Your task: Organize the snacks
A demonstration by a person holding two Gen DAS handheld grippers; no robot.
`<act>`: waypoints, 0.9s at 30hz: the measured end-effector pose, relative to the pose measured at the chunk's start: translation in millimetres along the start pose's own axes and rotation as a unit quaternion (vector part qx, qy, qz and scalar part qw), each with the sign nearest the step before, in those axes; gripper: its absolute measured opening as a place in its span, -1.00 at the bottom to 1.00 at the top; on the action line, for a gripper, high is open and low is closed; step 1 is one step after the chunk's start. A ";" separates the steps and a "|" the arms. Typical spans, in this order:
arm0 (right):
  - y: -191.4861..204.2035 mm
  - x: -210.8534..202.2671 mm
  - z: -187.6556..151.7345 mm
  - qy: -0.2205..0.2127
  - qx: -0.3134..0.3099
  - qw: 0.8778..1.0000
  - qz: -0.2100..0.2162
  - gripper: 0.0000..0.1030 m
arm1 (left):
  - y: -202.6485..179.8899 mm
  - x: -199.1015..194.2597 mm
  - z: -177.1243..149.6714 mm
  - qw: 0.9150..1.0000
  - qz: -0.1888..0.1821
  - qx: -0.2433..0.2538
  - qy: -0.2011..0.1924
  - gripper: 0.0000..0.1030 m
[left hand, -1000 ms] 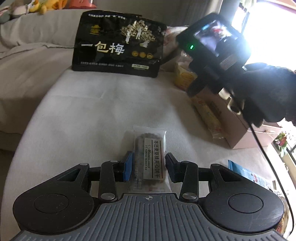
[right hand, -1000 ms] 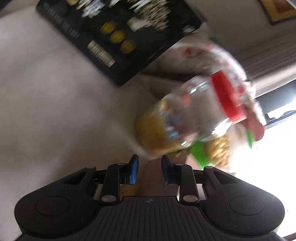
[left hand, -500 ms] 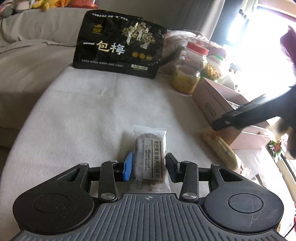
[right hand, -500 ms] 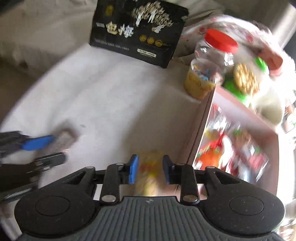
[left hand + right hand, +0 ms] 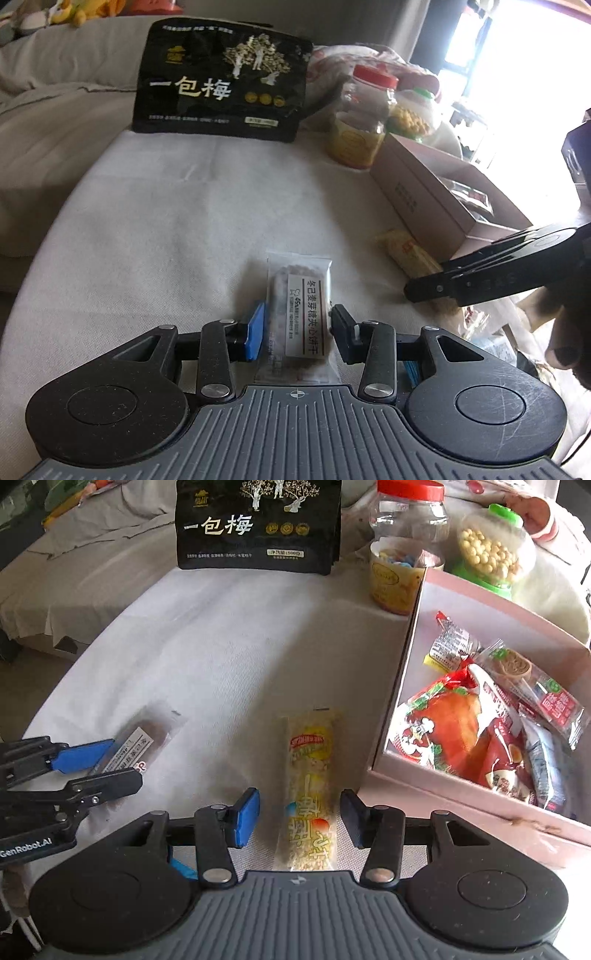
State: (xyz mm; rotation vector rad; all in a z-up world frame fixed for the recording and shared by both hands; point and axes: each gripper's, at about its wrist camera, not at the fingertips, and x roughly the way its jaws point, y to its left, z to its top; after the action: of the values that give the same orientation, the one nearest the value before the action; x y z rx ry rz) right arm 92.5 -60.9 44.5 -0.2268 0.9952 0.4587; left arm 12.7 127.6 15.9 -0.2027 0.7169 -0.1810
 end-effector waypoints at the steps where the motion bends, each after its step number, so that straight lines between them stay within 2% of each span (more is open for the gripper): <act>1: 1.0 -2.1 -3.6 -0.006 -0.006 1.000 -0.003 -0.28 | -1.1 0.0 -0.5 1.000 0.002 0.002 0.000 -0.14; 2: 2.8 -5.6 -6.6 -0.011 -0.013 1.000 -0.006 -0.37 | -2.2 -0.2 -0.9 1.000 0.005 0.002 0.000 -0.14; 5: 2.0 -20.9 -13.7 -0.033 -0.024 0.999 0.005 -0.48 | -4.0 -0.3 -1.2 1.000 0.009 0.004 0.000 -0.13; 6: 1.0 -29.3 -16.5 -0.043 -0.023 0.999 0.013 -0.66 | -4.9 -0.3 -1.4 1.000 0.011 0.005 0.000 -0.13; 7: -0.2 -38.2 -19.4 -0.053 -0.022 0.998 0.019 -0.72 | -6.2 -0.3 -1.7 1.000 0.014 0.007 -0.001 -0.13; 11: -7.6 -69.5 -32.7 -0.088 -0.020 0.996 0.014 -0.72 | -11.4 0.4 -2.8 1.000 0.026 0.016 -0.002 -0.13; 15: -14.6 -79.7 -47.0 -0.088 -0.010 0.996 0.008 -0.71 | -13.7 0.2 -3.0 0.999 0.031 0.016 -0.002 -0.13; 17: -15.1 -77.1 -52.6 -0.080 -0.002 0.997 0.008 -0.63 | -14.6 0.0 -2.9 0.999 0.029 0.013 0.000 -0.13; 18: -15.1 -74.8 -55.1 -0.072 0.002 0.997 0.013 -0.48 | -14.6 0.2 -2.5 1.000 0.027 0.013 0.001 -0.13; 19: -15.1 -71.9 -57.2 -0.066 0.005 0.998 0.023 -0.19 | -15.7 0.3 -2.9 1.000 0.025 0.013 0.002 -0.13; 20: -14.4 -70.8 -61.7 -0.063 0.005 0.997 0.035 0.01 | -17.5 0.5 -3.3 1.000 0.027 0.015 0.003 -0.13; 21: -13.1 -68.6 -66.3 -0.062 0.005 0.997 0.045 0.40 | -18.7 0.7 -3.2 0.999 0.028 0.019 0.004 -0.13; 22: -11.0 -65.1 -70.4 -0.063 0.004 0.997 0.046 0.51 | -20.2 0.6 -3.5 0.999 0.029 0.021 0.005 -0.13; 27: -0.8 -47.0 -78.8 -0.039 0.001 0.999 0.028 0.51 | -21.2 -1.8 -7.2 1.000 0.025 0.012 0.003 -0.13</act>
State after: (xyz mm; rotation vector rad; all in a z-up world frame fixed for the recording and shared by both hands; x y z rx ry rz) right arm 12.0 -104.6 42.4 -0.1779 0.9275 0.5147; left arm 4.6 106.7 16.8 -0.1622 0.7246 -0.1422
